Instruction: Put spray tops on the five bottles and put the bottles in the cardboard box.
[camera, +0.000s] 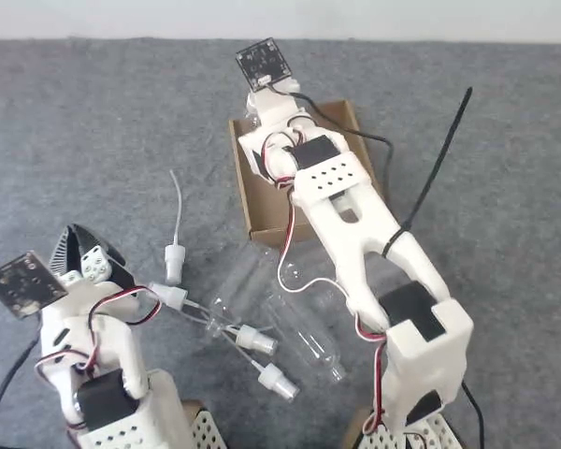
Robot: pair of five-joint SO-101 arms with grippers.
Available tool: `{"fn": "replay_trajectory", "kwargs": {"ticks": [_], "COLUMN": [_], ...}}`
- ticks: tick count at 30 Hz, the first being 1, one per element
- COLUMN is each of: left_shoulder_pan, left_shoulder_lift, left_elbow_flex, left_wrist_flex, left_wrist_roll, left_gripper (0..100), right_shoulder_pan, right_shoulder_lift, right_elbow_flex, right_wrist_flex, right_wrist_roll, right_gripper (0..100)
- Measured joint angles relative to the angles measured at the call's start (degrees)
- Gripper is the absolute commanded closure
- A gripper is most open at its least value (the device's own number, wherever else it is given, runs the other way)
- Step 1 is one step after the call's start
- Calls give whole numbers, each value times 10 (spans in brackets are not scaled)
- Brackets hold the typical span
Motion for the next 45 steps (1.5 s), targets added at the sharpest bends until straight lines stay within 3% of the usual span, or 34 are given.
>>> {"fn": "replay_trajectory", "kwargs": {"ticks": [12,25,30,37,45], "left_shoulder_pan": [0,0,0,0,0], "left_shoulder_lift": [0,0,0,0,0], "left_elbow_flex": [0,0,0,0,0], "left_wrist_flex": [0,0,0,0,0], "left_wrist_roll": [0,0,0,0,0], "left_gripper": [987,987,987,987,987], "right_shoulder_pan": [-62,-100,-102,-102,-95], "right_shoulder_lift": [-13,-13,-14,-14,14], "right_elbow_flex": [0,28,85,115,116], "right_wrist_flex": [125,138,88,19,-52], "right_wrist_roll": [-23,-23,-23,-23,4], "right_gripper": [757,757,773,995,992]}}
